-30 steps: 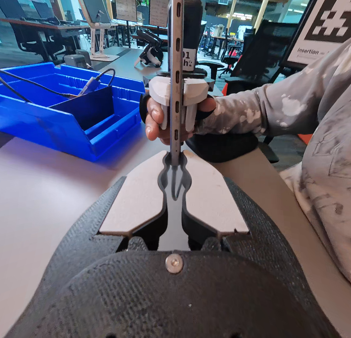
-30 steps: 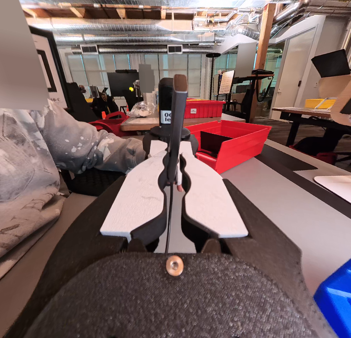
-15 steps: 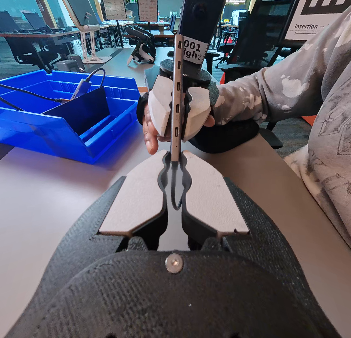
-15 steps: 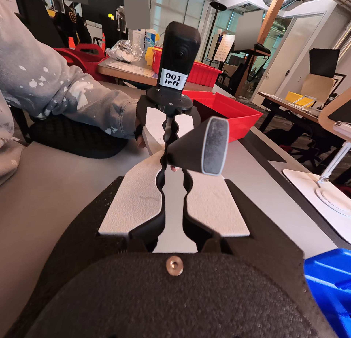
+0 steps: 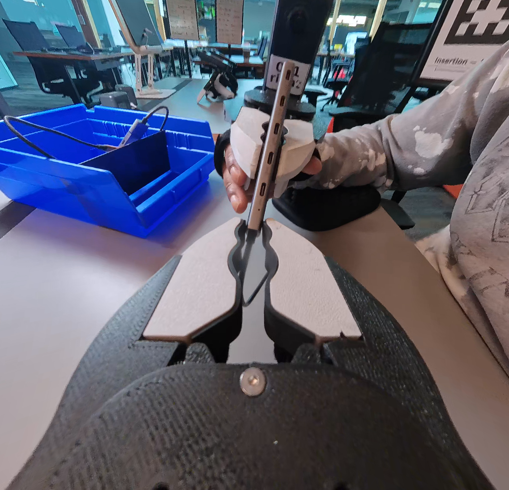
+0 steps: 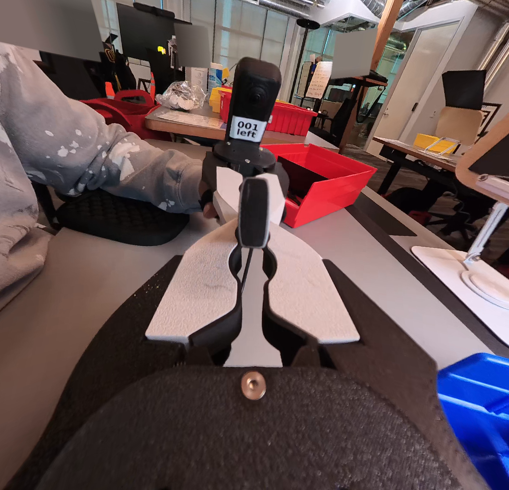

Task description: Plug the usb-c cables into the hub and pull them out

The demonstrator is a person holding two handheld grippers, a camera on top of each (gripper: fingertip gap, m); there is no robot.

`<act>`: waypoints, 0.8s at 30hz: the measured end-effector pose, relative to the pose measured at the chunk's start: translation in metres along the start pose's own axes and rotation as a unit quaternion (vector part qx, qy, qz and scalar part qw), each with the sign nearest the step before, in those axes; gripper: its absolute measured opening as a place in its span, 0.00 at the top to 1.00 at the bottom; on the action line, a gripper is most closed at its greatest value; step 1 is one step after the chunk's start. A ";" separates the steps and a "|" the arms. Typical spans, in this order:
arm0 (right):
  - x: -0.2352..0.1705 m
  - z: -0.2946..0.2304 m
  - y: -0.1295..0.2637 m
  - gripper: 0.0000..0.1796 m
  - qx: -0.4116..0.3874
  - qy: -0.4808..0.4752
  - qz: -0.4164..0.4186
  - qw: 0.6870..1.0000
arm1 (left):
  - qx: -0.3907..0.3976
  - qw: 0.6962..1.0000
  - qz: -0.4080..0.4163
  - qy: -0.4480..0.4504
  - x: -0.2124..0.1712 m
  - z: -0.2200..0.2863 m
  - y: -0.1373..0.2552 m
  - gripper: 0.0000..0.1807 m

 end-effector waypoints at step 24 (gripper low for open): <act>-0.006 0.016 0.050 0.95 -0.112 0.022 -0.006 0.993 | 0.252 0.750 -0.610 0.027 -0.118 -0.213 0.218 0.85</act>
Point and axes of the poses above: each gripper's, where its closed fingertips meet, y back along the fingers, x out of its top, z = x × y across the jaws, the point moved 4 cm from there along y, back along the fingers, and after that the axes turned 12 degrees about x, right-handed, at the moved point
